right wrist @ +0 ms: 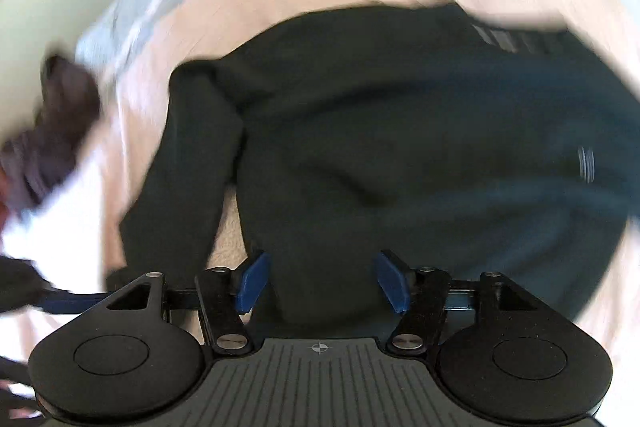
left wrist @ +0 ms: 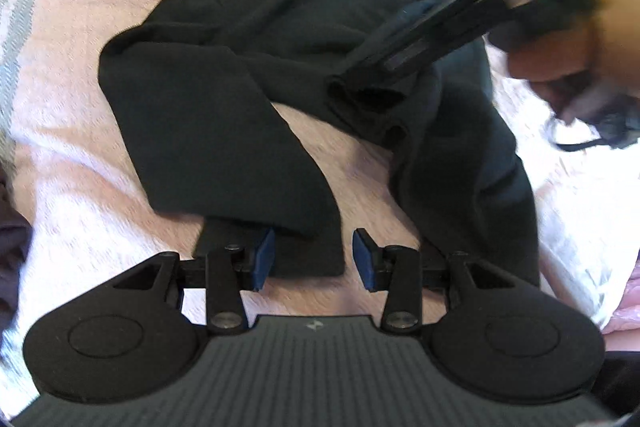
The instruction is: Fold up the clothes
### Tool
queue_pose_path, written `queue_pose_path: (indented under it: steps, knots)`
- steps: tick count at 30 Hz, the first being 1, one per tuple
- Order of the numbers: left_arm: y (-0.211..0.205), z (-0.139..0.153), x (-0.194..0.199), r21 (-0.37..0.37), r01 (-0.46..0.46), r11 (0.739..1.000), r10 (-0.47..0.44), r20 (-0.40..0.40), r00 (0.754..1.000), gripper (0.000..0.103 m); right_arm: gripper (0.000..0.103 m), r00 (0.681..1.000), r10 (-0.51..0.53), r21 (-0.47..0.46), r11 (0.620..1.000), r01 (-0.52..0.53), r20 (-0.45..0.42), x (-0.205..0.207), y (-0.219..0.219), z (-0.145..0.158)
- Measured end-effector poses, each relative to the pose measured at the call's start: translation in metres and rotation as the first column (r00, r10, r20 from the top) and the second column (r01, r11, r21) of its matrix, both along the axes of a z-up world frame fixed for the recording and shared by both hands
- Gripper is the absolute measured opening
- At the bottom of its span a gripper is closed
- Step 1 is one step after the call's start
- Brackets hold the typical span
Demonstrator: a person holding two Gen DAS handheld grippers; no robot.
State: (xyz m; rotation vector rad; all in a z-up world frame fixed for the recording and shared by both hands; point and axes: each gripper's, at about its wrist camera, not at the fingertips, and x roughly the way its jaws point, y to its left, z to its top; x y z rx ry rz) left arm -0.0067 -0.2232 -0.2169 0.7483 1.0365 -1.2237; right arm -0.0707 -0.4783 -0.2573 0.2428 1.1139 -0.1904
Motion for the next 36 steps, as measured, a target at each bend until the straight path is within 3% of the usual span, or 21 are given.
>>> queue_pose_path:
  steps: [2, 4, 5, 6, 7, 10, 16, 23, 29, 36]
  knots:
    - [0.002, 0.001, -0.003, -0.003, 0.015, 1.000, -0.015, 0.006, 1.000, 0.038, 0.064, 0.996, 0.054, -0.045, 0.997, -0.057, -0.065, 0.009, 0.011, -0.016]
    - [0.005, 0.003, -0.008, -0.015, 0.040, 0.999, -0.040, 0.009, 0.999, 0.038, 0.062, 0.996, 0.007, 0.005, 1.000, -0.006, -0.087, 0.008, 0.006, -0.027]
    - [0.007, 0.004, -0.010, -0.021, 0.053, 0.998, -0.053, 0.010, 0.999, 0.038, 0.054, 0.997, -0.034, 0.045, 0.998, 0.037, -0.075, 0.002, 0.001, -0.027]
    - [0.008, 0.005, -0.013, -0.027, 0.069, 0.997, -0.069, 0.010, 0.998, 0.038, 0.030, 0.995, -0.075, 0.084, 0.993, 0.080, -0.064, -0.004, -0.005, -0.026]
    - [0.009, 0.005, -0.015, -0.034, 0.086, 0.996, -0.085, 0.009, 0.996, 0.038, 0.016, 0.993, -0.106, 0.130, 0.985, 0.112, -0.049, -0.013, -0.011, -0.021]
    - [0.006, 0.001, -0.027, -0.045, 0.130, 0.990, -0.130, 0.008, 0.992, 0.038, 0.005, 0.980, -0.198, 0.193, 0.960, 0.201, -0.032, -0.048, -0.022, -0.006]
    - [-0.011, -0.015, -0.053, -0.066, 0.207, 0.976, -0.208, -0.009, 0.978, 0.045, 0.003, 0.938, -0.344, 0.169, 0.923, 0.347, -0.045, -0.131, -0.046, 0.036]
    - [-0.028, -0.044, -0.072, -0.036, 0.200, 0.979, -0.202, -0.075, 0.976, 0.052, 0.003, 0.886, -0.457, 0.082, 0.883, 0.462, -0.072, -0.209, -0.061, 0.073]
    - [-0.032, -0.042, -0.081, -0.032, 0.192, 0.981, -0.195, -0.114, 0.974, 0.053, 0.003, 0.881, -0.462, -0.019, 0.887, 0.462, -0.104, -0.255, -0.074, 0.084]
    - [0.009, -0.017, -0.083, -0.093, 0.092, 0.991, -0.113, -0.255, 0.960, 0.057, 0.002, 0.899, -0.408, -0.119, 0.912, 0.393, -0.159, -0.324, -0.107, 0.089]
